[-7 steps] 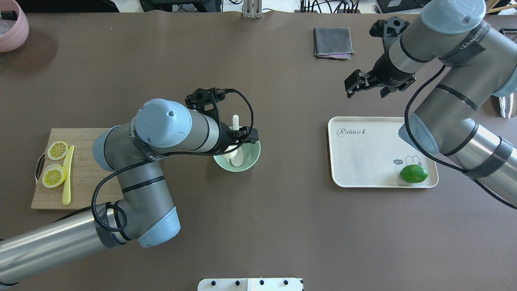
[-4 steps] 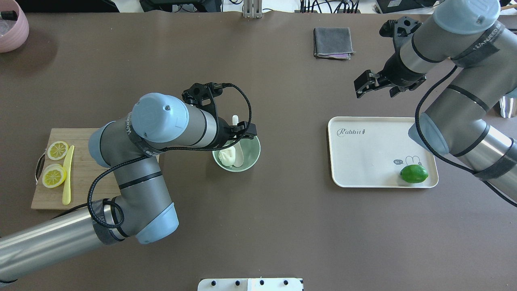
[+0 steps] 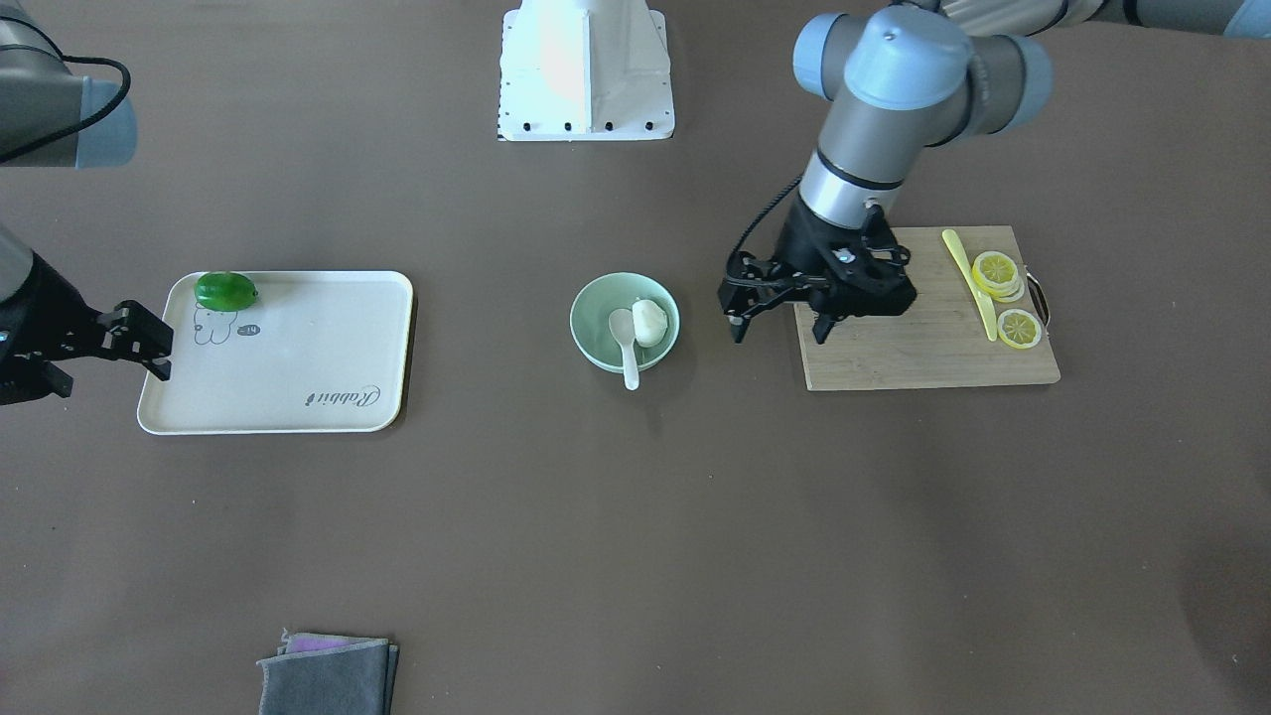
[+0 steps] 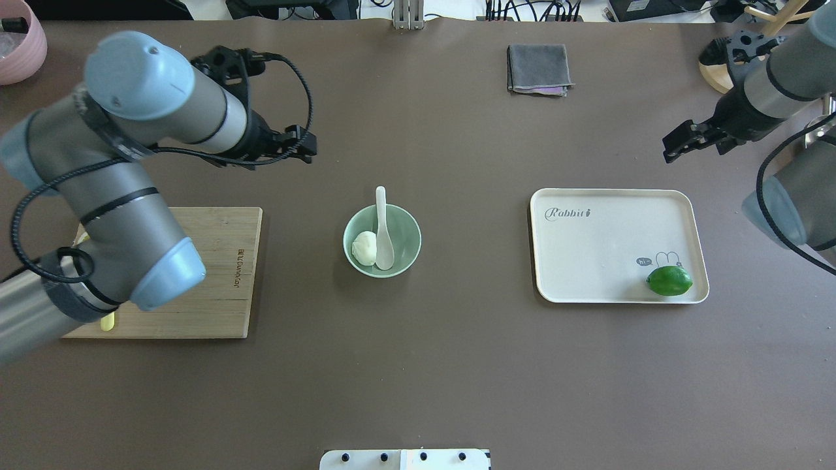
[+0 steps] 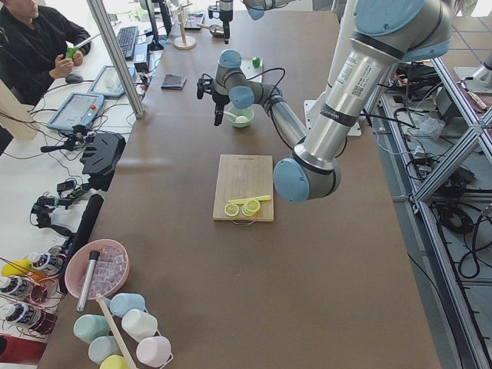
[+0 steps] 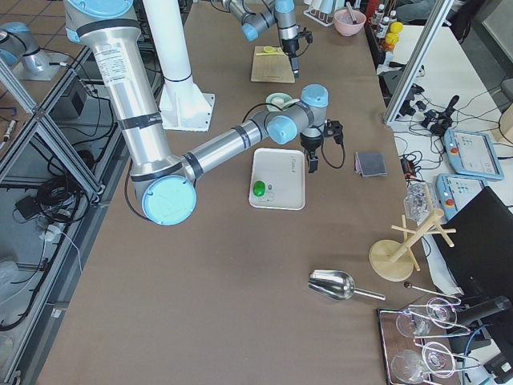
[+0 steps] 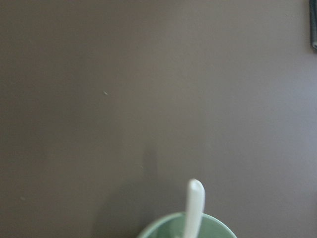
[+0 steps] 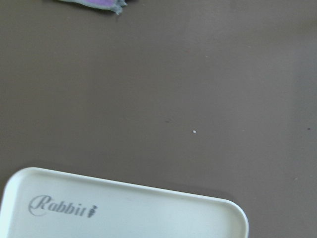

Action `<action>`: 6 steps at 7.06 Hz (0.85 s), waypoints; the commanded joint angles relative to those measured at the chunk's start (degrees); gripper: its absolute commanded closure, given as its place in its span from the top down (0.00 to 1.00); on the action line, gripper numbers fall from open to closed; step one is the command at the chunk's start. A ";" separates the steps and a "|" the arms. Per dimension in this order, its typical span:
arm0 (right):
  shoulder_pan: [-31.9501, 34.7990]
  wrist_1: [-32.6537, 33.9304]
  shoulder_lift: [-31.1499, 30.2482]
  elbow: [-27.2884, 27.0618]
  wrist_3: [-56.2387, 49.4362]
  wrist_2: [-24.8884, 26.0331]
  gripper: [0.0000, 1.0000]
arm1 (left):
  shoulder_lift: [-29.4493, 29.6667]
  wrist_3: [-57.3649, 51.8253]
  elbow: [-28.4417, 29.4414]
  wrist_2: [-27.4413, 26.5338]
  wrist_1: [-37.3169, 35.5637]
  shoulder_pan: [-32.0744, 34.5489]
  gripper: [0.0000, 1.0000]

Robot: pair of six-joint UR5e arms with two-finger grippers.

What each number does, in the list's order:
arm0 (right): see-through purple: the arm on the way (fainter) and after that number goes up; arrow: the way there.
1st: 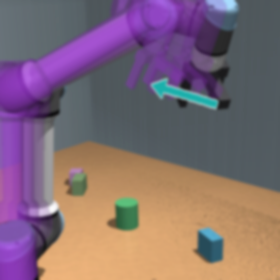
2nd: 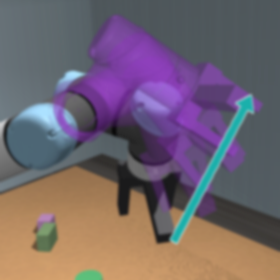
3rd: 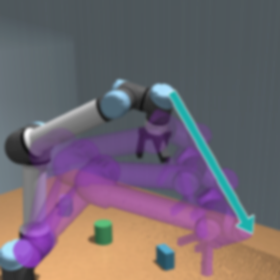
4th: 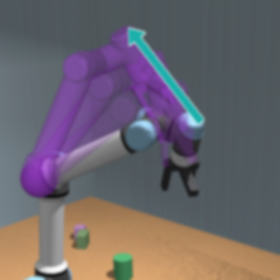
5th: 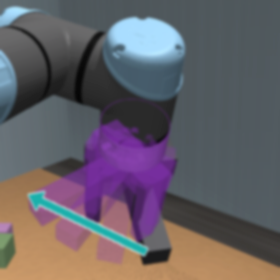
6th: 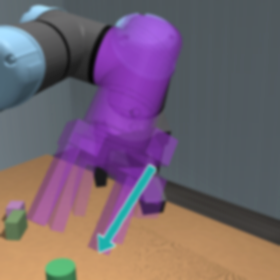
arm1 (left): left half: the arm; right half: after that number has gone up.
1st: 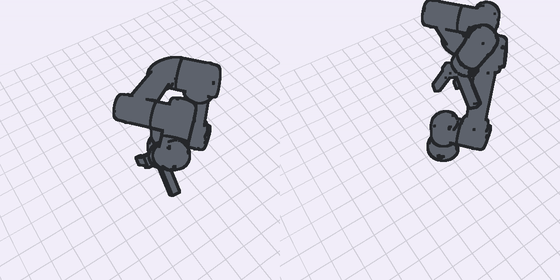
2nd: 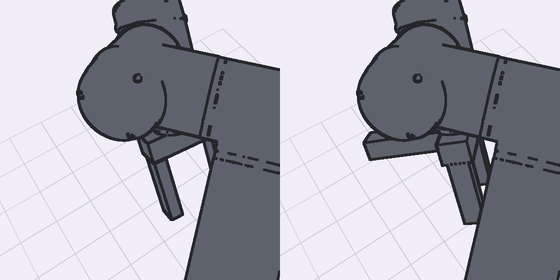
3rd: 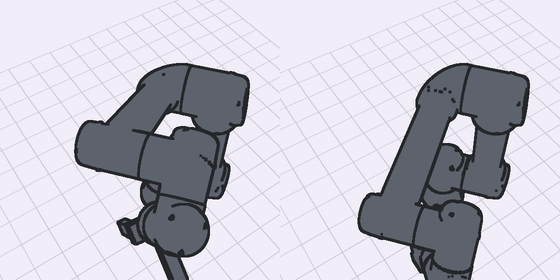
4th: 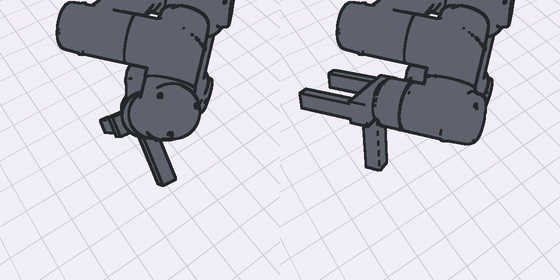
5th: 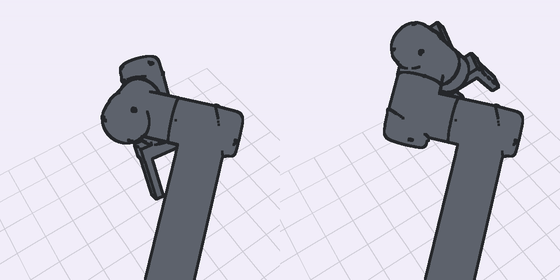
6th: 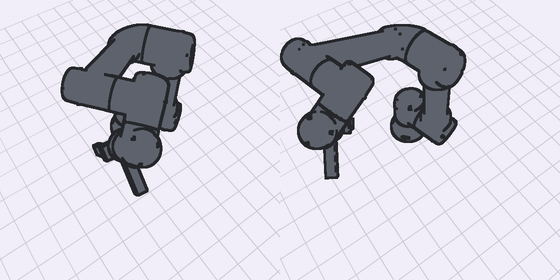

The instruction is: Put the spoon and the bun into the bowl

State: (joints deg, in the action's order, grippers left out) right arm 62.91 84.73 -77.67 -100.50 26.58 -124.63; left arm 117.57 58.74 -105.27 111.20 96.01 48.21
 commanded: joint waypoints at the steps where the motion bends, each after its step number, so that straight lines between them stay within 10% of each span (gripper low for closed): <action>1: 6.49 -0.26 -5.10 0.48 -13.08 -2.09 1.00 | -9.94 -24.52 -2.58 9.06 -5.66 16.83 0.98; 3: 16.06 -0.53 -7.75 3.97 -17.78 -7.97 1.00 | -19.01 -50.37 -0.65 15.62 -4.25 30.99 0.98; 6: 19.62 -0.88 -11.79 7.15 -20.34 -6.25 1.00 | -21.14 -53.73 3.57 15.71 -4.34 37.99 0.98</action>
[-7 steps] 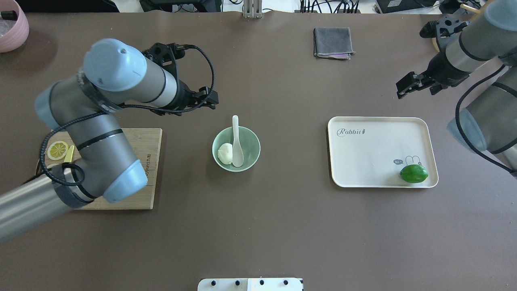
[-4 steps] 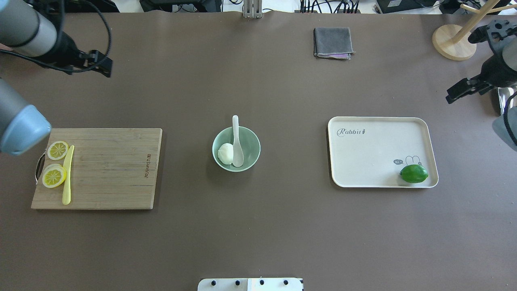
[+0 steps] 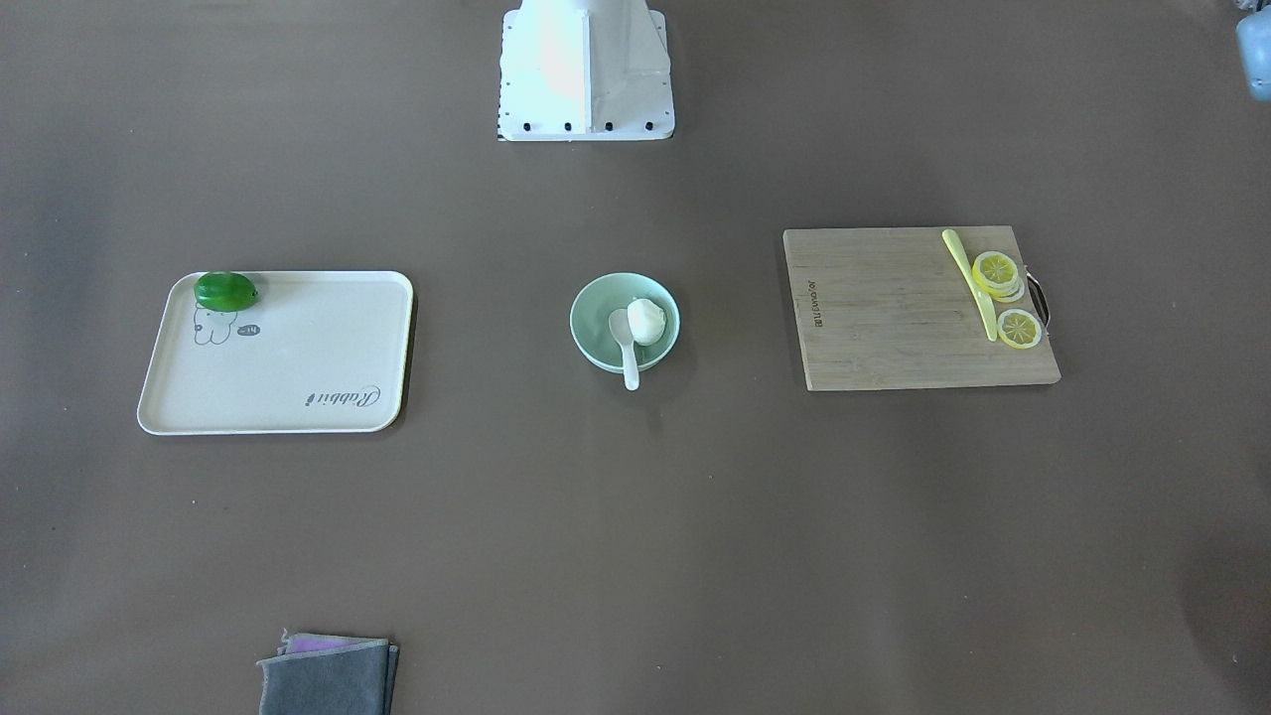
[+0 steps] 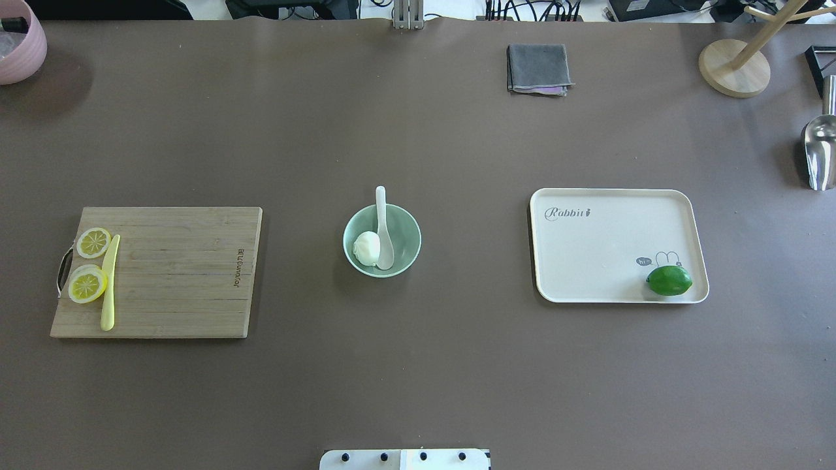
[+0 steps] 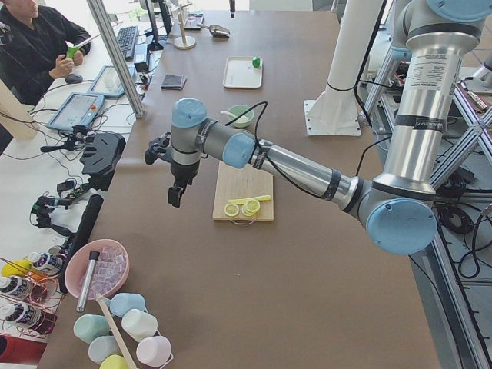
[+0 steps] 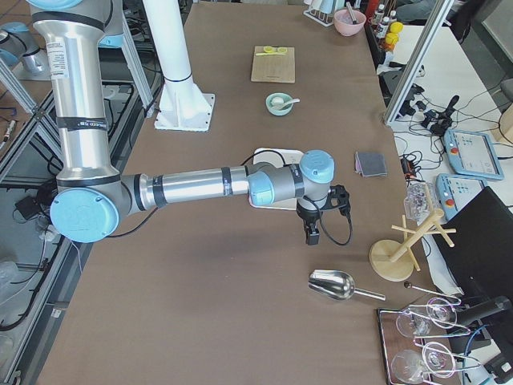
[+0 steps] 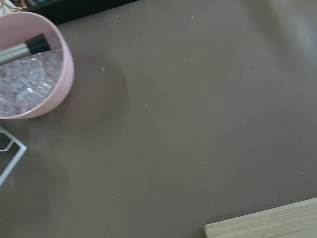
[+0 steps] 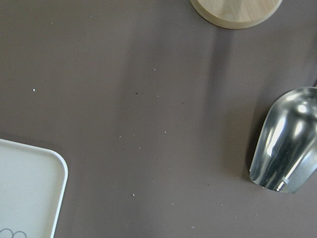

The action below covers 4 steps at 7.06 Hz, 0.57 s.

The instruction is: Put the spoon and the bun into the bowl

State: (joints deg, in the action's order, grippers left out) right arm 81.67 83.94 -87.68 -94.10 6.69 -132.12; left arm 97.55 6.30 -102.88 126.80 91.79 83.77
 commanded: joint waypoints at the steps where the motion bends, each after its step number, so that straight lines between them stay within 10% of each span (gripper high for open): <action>1: 0.95 -0.27 -2.49 -0.20 -1.06 0.73 1.00 | -6.62 -1.64 1.54 0.03 1.18 3.59 0.98; 4: 2.36 6.11 -2.76 -5.45 -1.24 0.20 1.00 | -8.77 -0.77 1.80 3.69 1.81 4.48 0.98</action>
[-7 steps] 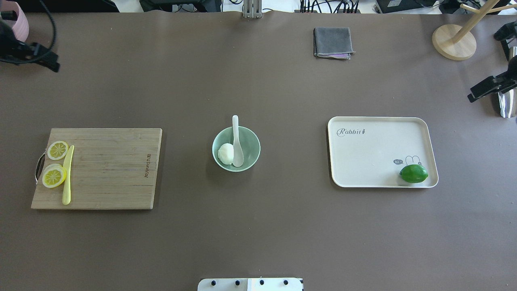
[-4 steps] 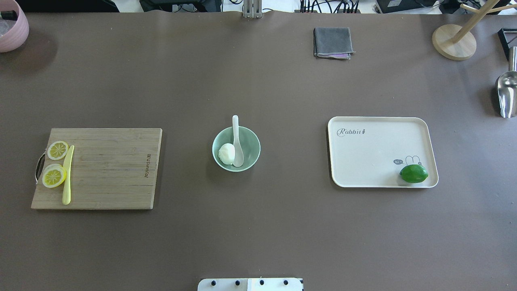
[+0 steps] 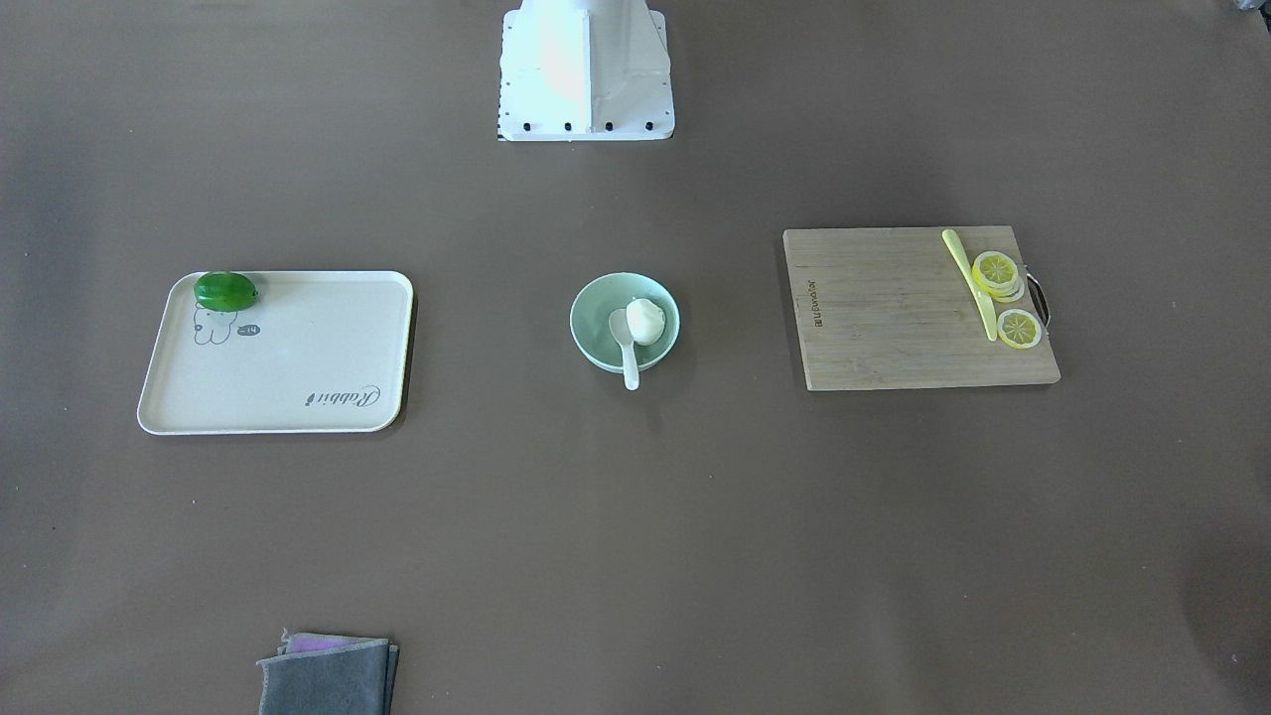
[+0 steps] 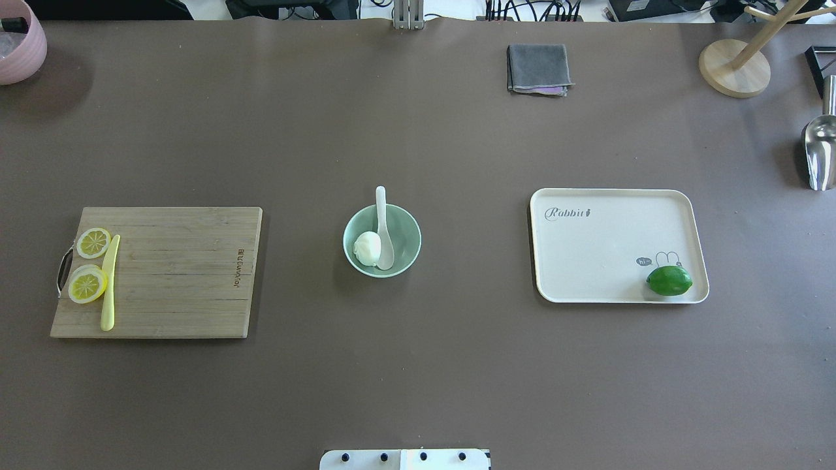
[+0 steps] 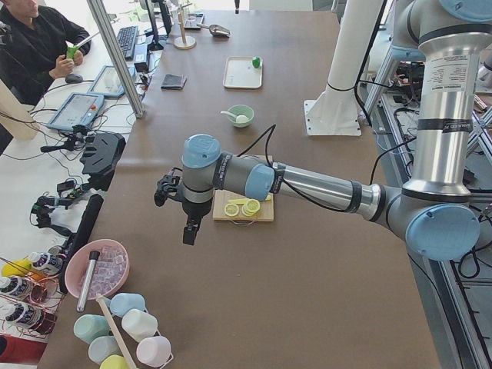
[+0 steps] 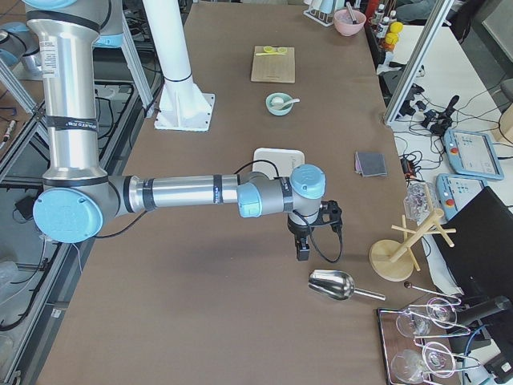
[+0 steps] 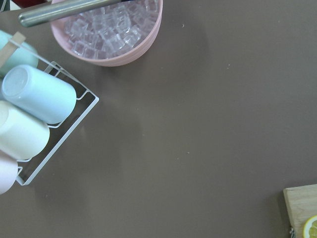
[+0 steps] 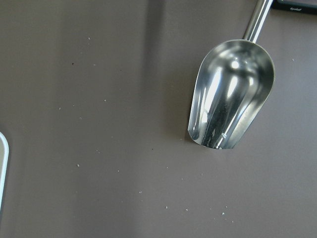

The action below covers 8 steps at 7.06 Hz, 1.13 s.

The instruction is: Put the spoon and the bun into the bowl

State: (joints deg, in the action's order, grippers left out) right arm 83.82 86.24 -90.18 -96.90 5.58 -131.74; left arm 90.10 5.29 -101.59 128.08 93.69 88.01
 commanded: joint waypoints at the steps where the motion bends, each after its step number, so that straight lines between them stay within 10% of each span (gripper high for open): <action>1: 0.11 9.85 -0.35 -6.25 -0.56 -0.01 1.00 | -1.77 0.34 1.21 2.61 0.01 0.50 0.98; 8: 1.34 10.70 -4.30 -5.14 -3.64 -3.17 1.00 | -2.21 0.34 2.36 2.62 0.18 0.67 0.98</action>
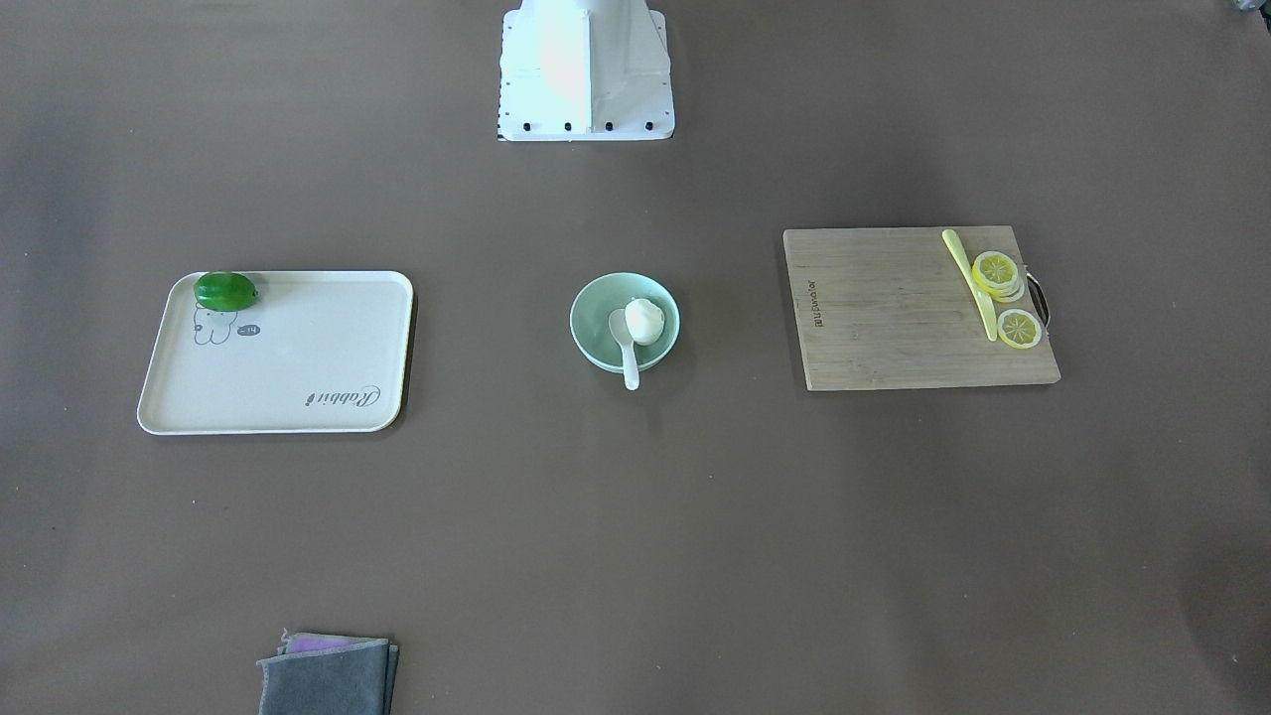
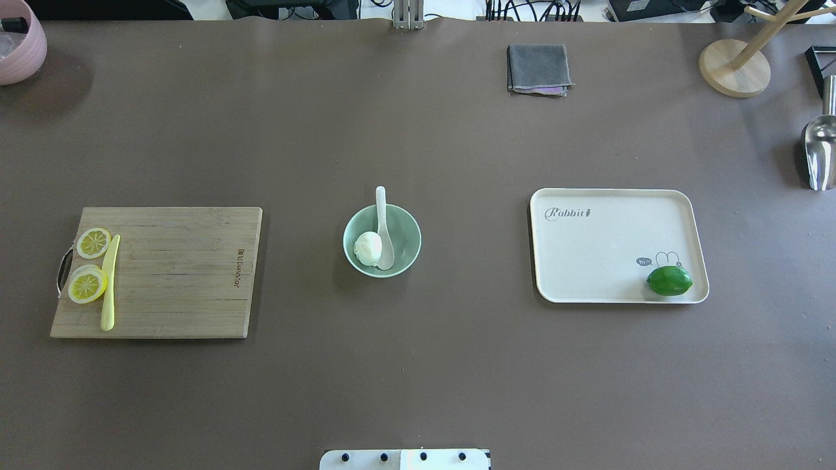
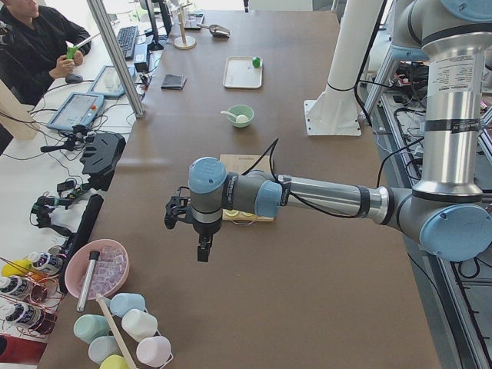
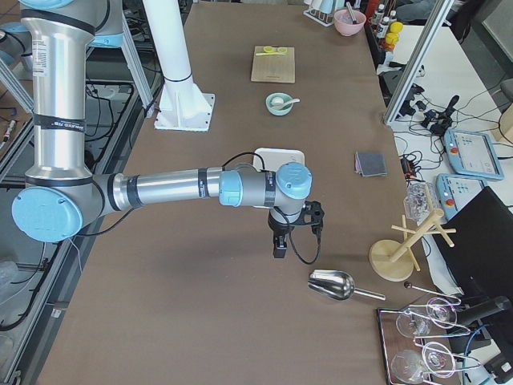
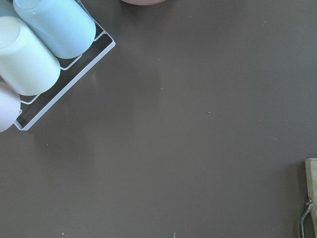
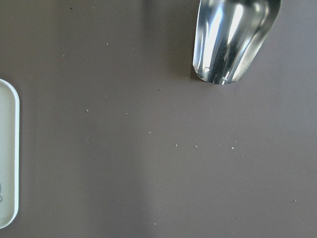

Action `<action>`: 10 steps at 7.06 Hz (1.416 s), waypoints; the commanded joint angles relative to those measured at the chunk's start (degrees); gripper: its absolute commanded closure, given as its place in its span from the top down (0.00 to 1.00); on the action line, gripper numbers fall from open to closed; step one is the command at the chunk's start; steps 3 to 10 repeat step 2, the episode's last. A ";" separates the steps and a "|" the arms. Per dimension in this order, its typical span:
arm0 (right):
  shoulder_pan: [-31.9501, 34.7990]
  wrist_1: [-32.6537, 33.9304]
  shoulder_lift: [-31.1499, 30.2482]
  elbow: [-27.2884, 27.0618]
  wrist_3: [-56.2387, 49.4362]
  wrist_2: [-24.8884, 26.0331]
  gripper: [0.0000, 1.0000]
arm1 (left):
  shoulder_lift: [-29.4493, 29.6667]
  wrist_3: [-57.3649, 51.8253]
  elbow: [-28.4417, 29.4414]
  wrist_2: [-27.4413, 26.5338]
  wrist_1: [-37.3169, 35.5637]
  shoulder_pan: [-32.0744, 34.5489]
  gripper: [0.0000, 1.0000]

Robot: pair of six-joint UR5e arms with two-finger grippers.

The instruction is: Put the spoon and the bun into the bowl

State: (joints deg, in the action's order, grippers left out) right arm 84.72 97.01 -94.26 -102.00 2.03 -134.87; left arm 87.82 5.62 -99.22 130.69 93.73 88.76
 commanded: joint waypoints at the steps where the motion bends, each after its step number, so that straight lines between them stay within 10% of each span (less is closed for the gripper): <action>1: 0.53 -0.07 -0.23 -0.13 -0.10 -0.04 1.00 | 0.07 0.00 -0.01 0.00 0.13 0.01 0.98; 10: 0.54 -0.07 -0.23 -0.13 -0.10 -0.04 1.00 | 0.07 0.00 -0.01 0.00 0.22 -0.08 0.98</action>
